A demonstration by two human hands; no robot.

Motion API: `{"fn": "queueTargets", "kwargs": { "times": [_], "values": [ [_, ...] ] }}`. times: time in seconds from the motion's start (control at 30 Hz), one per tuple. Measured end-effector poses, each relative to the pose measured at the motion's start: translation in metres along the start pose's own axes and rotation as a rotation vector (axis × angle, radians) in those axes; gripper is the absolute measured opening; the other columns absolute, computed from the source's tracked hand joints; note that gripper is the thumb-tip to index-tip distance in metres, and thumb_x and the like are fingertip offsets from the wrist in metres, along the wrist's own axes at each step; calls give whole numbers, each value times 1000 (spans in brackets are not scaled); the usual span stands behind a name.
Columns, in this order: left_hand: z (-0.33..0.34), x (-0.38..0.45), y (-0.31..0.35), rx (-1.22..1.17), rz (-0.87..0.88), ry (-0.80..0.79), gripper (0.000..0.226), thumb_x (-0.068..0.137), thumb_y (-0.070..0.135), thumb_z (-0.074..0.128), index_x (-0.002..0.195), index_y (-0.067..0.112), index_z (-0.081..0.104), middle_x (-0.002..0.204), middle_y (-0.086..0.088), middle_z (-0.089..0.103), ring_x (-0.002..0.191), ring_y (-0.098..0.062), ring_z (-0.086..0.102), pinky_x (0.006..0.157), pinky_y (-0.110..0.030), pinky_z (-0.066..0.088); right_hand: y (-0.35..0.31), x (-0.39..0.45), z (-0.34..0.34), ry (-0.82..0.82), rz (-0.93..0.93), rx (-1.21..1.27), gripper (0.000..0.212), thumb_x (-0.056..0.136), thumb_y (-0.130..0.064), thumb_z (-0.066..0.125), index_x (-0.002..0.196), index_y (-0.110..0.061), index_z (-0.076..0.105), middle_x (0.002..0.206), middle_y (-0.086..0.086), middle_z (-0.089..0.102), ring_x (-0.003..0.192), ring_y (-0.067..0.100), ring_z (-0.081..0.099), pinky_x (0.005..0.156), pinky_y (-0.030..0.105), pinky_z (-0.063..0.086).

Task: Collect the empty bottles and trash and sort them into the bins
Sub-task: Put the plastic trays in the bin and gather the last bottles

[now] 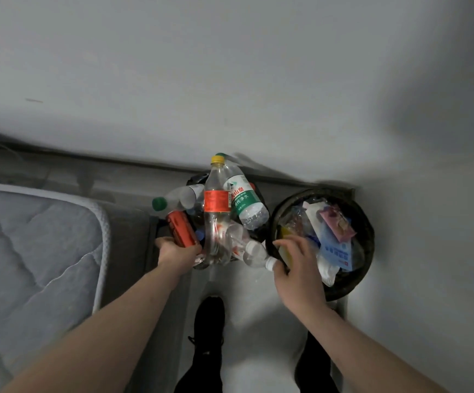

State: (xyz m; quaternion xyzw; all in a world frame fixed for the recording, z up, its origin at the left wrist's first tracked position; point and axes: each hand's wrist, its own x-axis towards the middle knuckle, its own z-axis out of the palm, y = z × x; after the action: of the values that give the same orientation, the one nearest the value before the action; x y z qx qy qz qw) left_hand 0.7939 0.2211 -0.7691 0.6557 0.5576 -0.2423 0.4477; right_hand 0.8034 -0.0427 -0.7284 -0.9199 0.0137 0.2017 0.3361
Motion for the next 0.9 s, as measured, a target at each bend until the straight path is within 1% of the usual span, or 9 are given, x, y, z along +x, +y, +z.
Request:
{"fn": "queueTargets", "kwargs": {
  "times": [0.1, 0.17, 0.27, 0.43, 0.5, 0.57, 0.67, 0.73, 0.9],
  "values": [
    [11, 8, -6, -43, 21, -4, 89, 75, 24, 87, 143, 14, 30, 112, -4, 63, 97, -25, 63, 89, -36, 49, 7, 0, -2, 3, -2, 8, 40, 85, -3, 64, 118, -26, 62, 126, -13, 44, 123, 9, 46, 108, 31, 43],
    [15, 14, -10, -31, 35, 6, 88, 76, 28, 86, 146, 17, 32, 121, -4, 65, 104, -27, 63, 92, -36, 50, 9, 0, -4, -5, -5, 7, 40, 85, -3, 64, 118, -26, 62, 126, -14, 43, 124, 9, 46, 107, 31, 44],
    [18, 17, -18, -54, 12, 25, 83, 78, 34, 84, 145, 19, 37, 115, -3, 65, 94, -25, 62, 92, -37, 52, 11, 2, -5, -6, -12, 20, 40, 86, -2, 63, 118, -27, 61, 125, -17, 43, 124, 7, 45, 106, 32, 46],
    [19, 15, -19, -111, -19, 48, 66, 85, 33, 78, 139, 19, 45, 106, -1, 64, 80, -17, 60, 81, -34, 48, 11, 4, -5, -3, -1, 42, 40, 86, -1, 62, 117, -27, 61, 123, -17, 42, 122, 6, 45, 106, 31, 45],
    [21, 20, -22, -153, -33, 42, 61, 78, 33, 78, 132, 21, 52, 108, 1, 70, 86, -18, 67, 86, -35, 55, 10, 3, -3, -4, -10, 43, 40, 86, -1, 62, 117, -26, 61, 124, -16, 42, 121, 7, 46, 105, 31, 45],
    [24, 26, -26, -165, -39, 37, 61, 70, 37, 76, 126, 24, 56, 107, 2, 74, 89, -21, 72, 89, -42, 59, 9, 3, -1, -10, -12, 48, 39, 86, -3, 62, 118, -26, 61, 126, -14, 43, 120, 7, 47, 104, 31, 45],
    [27, 31, -29, -216, -55, 48, 54, 75, 36, 75, 123, 24, 53, 103, 2, 71, 91, -23, 71, 92, -43, 58, 10, 0, 4, -22, -10, 54, 37, 88, -6, 63, 119, -27, 61, 126, -15, 43, 122, 8, 48, 105, 30, 45],
    [29, 30, -29, -283, -54, 55, 62, 75, 40, 73, 132, 24, 52, 108, -1, 72, 95, -27, 71, 95, -47, 57, 10, -3, 5, -23, -5, 57, 36, 89, -7, 62, 119, -27, 60, 125, -15, 43, 122, 7, 48, 105, 31, 46],
    [27, 25, -35, -334, -62, 53, 57, 91, 34, 69, 143, 25, 48, 120, -7, 70, 106, -30, 68, 103, -50, 51, 15, -8, 8, -25, 2, 47, 38, 89, -5, 58, 119, -28, 60, 127, -13, 44, 125, 12, 48, 103, 37, 48]
  ]
}}
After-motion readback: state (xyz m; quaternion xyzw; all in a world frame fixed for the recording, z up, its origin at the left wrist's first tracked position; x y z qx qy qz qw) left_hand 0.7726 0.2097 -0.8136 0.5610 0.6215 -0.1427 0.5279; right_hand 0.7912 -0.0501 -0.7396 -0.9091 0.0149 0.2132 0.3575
